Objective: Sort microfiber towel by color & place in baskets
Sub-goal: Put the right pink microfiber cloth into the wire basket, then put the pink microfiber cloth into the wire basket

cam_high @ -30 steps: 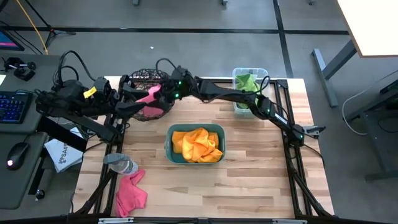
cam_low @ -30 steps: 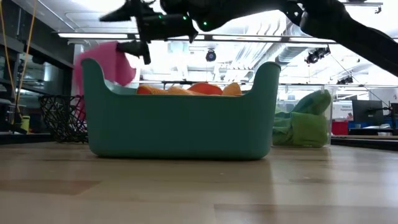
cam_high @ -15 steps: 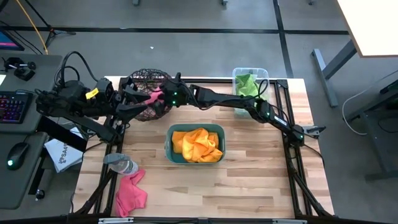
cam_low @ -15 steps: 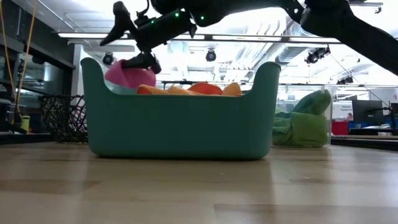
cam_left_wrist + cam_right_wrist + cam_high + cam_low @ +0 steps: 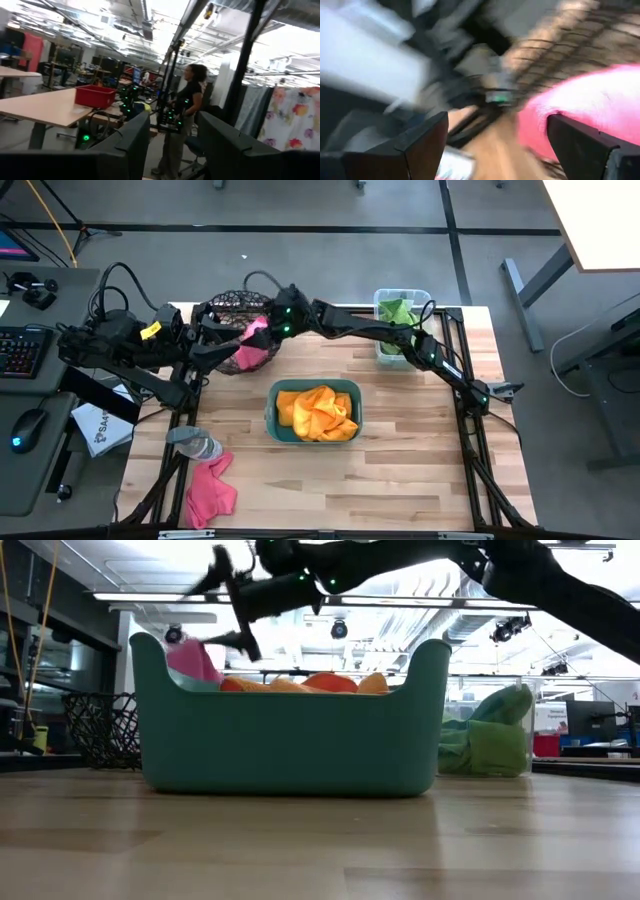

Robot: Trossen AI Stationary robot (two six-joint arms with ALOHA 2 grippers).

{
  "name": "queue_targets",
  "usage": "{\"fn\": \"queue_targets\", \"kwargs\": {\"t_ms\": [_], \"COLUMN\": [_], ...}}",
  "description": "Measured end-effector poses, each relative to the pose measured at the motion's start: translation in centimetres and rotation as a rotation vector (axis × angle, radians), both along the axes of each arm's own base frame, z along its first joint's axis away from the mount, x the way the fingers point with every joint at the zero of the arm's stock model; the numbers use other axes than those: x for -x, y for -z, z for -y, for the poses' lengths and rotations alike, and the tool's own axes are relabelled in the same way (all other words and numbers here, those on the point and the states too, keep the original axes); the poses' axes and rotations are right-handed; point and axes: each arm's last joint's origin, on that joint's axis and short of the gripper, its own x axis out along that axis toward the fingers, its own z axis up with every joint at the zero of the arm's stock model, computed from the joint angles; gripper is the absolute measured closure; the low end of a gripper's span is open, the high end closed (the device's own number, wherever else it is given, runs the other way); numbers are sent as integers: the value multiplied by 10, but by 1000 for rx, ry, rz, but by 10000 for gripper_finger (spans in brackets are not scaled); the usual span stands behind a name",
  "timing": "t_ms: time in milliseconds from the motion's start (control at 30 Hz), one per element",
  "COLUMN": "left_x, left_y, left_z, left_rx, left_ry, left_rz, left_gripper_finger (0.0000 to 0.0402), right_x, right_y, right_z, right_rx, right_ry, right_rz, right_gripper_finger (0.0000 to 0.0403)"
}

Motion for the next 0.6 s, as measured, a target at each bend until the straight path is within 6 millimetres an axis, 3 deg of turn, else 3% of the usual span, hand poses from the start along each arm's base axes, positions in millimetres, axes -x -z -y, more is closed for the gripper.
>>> {"fn": "queue_targets", "kwargs": {"t_ms": [67, 167, 200, 333, 467, 600], "left_x": [-1, -2, -3, -5, -9, -14], "left_y": [0, -1, -1, 0, 1, 4], "left_z": [0, -1, -1, -1, 1, 2], "left_rx": [8, 26, 40, 49, 49, 88], "left_ry": [-22, -44, -49, -57, -60, -54], "left_rz": [2, 8, 13, 11, 7, -10], "left_gripper_finger": [245, 245, 245, 245, 245, 245], "right_x": [1, 4, 3, 5, 5, 10], "right_y": [-6, -8, -7, -4, 2, -11], "right_z": [2, 4, 3, 0, 7, 14], "right_rx": [28, -29, -28, -64, -78, -11], "right_ry": [-46, 206, 200, -153, 81, 15], "right_rz": [52, -30, -31, -3, -70, 0], "right_gripper_finger": [77, 77, 77, 77, 77, 77]}}
